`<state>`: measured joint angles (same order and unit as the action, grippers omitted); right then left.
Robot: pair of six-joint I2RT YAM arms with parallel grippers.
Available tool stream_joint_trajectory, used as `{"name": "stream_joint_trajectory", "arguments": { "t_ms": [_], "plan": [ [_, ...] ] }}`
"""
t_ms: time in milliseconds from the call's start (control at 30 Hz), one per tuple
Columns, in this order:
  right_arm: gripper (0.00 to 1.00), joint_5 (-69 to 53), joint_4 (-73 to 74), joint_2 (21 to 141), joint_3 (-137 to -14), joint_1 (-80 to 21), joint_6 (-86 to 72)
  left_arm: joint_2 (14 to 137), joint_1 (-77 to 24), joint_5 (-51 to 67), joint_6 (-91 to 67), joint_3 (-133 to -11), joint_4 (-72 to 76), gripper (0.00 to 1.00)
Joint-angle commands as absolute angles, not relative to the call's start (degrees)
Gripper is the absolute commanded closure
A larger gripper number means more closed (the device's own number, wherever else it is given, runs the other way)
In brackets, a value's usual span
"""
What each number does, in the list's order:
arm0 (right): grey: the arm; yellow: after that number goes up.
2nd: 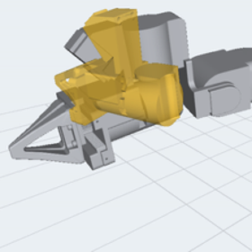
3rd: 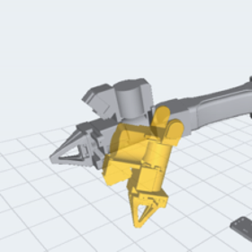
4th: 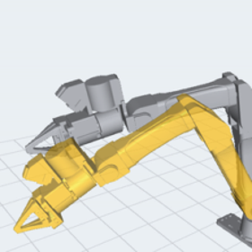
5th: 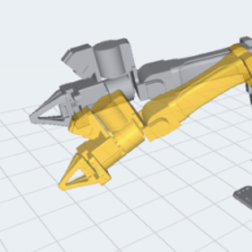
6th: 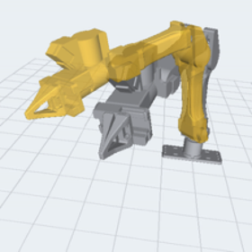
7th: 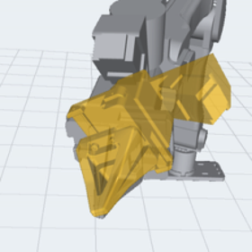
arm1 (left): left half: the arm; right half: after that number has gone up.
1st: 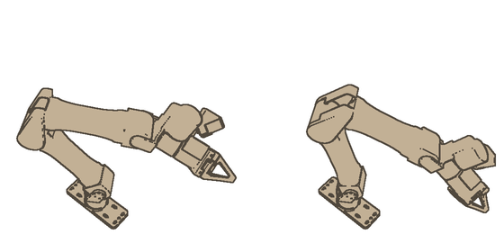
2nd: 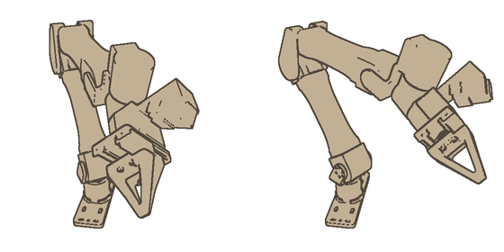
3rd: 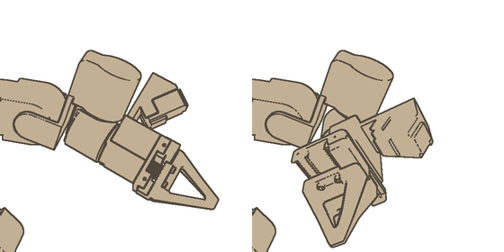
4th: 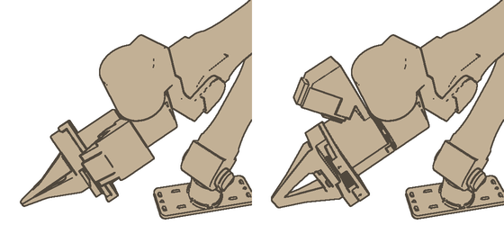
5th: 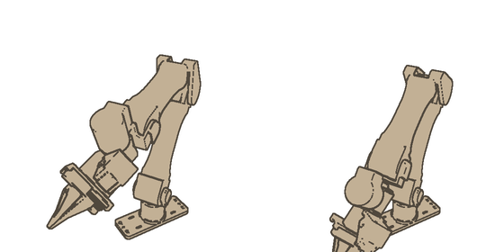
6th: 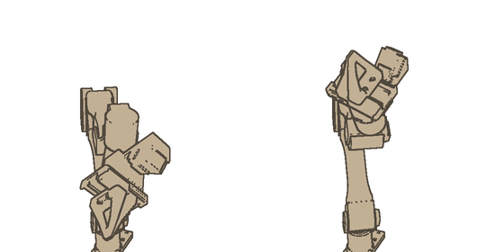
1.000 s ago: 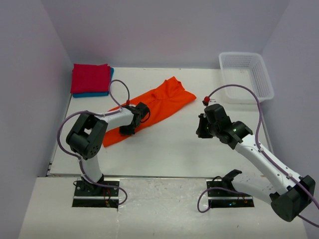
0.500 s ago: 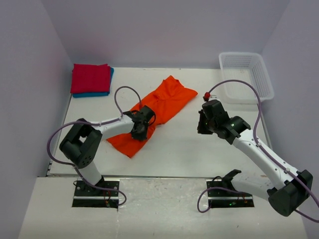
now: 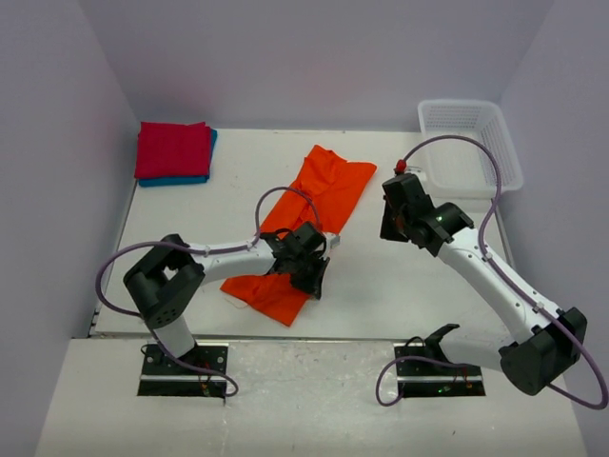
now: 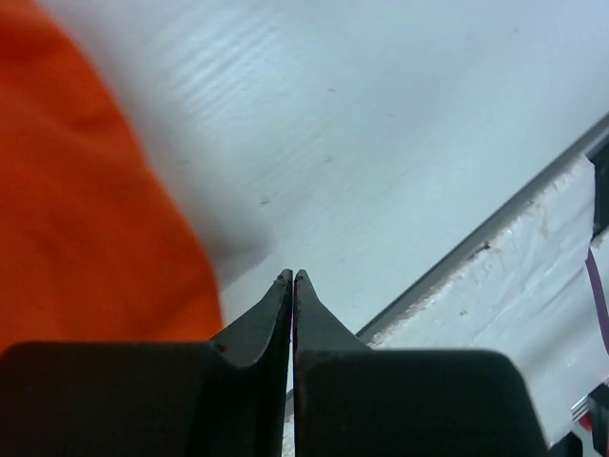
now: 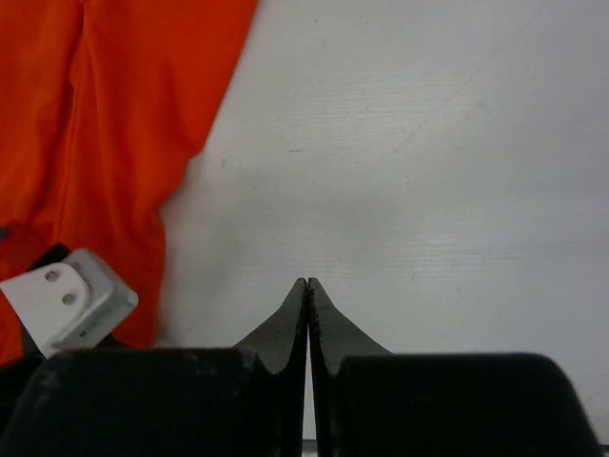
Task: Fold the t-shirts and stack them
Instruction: Rotate the tshirt 90 degrees
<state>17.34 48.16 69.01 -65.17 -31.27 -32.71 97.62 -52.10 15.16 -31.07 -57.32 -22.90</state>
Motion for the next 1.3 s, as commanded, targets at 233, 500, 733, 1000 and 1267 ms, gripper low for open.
{"name": "stream_joint_trajectory", "arguments": {
  "t_ms": [233,500,733,1000,1267],
  "plan": [
    [1.00,20.3,50.8,65.0,-71.2,-28.7,-31.2,93.7,-55.5,1.7,-30.1,-67.4,-31.2,1.00],
    [1.00,18.6,52.7,63.0,-74.0,-28.4,-31.8,92.9,-52.9,-15.2,-28.5,-77.0,-38.8,1.00],
    [1.00,17.8,54.8,60.4,-75.4,-28.4,-31.5,102.7,-41.7,2.8,-20.3,-88.4,-28.1,1.00],
    [1.00,15.9,54.1,57.9,-71.8,-28.4,-30.9,125.8,-34.5,17.7,-14.1,-111.8,-30.7,1.00],
    [1.00,15.8,55.2,56.9,-70.4,-28.4,-30.7,138.2,-32.3,23.1,-13.4,-122.1,-31.4,1.00]
  ]
}}
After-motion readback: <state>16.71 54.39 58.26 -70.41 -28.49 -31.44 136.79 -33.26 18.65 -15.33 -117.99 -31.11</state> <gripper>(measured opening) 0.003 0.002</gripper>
